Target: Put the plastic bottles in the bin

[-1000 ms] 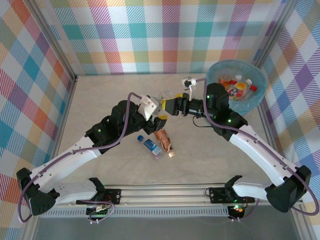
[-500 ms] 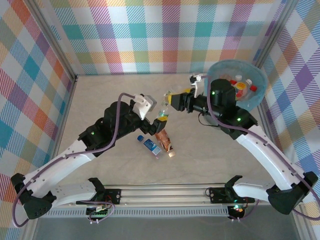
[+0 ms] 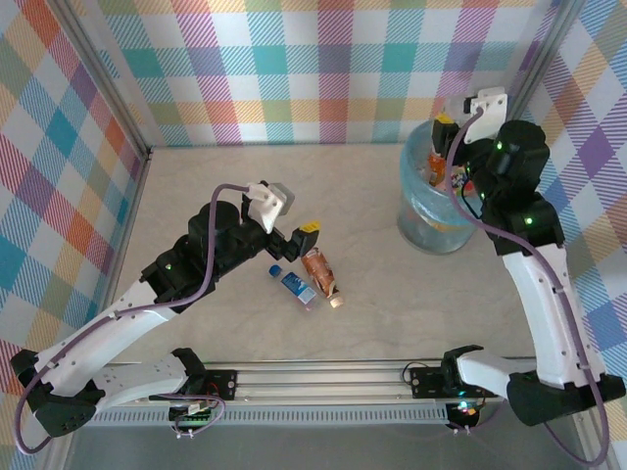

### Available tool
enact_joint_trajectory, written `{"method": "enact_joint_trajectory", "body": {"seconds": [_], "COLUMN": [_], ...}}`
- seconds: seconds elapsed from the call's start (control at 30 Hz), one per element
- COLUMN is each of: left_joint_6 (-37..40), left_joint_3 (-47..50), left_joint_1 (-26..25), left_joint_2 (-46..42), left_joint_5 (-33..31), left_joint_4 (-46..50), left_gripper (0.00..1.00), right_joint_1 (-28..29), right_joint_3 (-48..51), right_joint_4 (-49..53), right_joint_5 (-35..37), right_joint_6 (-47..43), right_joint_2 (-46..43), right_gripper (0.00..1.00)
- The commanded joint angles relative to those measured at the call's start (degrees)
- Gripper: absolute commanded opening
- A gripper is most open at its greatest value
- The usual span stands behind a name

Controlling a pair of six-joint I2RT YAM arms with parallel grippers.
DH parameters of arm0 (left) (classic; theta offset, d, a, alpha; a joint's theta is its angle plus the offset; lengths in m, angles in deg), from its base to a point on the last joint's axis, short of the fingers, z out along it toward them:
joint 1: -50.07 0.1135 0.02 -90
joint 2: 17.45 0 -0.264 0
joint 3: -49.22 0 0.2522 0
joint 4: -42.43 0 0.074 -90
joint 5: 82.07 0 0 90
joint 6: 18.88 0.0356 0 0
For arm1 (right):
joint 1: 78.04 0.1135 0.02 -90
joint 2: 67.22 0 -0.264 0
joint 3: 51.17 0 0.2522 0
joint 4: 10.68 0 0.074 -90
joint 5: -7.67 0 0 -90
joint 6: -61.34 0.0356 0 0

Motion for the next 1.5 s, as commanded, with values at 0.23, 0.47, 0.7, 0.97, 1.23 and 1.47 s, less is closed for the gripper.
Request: {"method": "enact_joint_trajectory", "body": {"seconds": [0.23,0.47,0.7,0.97,1.23,1.47], "left_joint_6": [-0.7,-0.7,-0.7,-0.7,-0.7,-0.7], "left_joint_3": [0.7,1.0,1.3,1.1,1.0,1.2], "left_joint_1": [-0.8,-0.7,-0.7,-0.7,-0.7,-0.7], "left_joint_2": [1.2,1.5,2.7,4.2,5.3,6.0], "left_joint_5": [-1.4,-2.2,-2.5,-3.3,-2.6,-2.4], "left_joint_4": [-0.5,-0.2,-0.3,-0.5,-0.7,-1.2], "left_gripper": [0.97,0.97,0.97,0.97,0.97,0.97], "right_joint_1": [-2.4,-4.8,-7.5,-13.0,-18.0,-19.8], "right_joint_3": [-1.8,-1.2,-0.1,3.0,6.8,7.4], "right_joint_4": [1.8,3.9,3.3,3.5,-1.5,-4.8], "right_joint_5": [11.1,10.0,6.3,-2.9,-13.2,-17.3], "right_joint_6": [-0.9,5.2,11.2,23.6,34.6,40.0], "right_joint_2": [10.9,14.6,16.7,16.5,14.5,16.8], "right_gripper": [0.51,0.51,0.52,0.52,0.51,0.51]}}
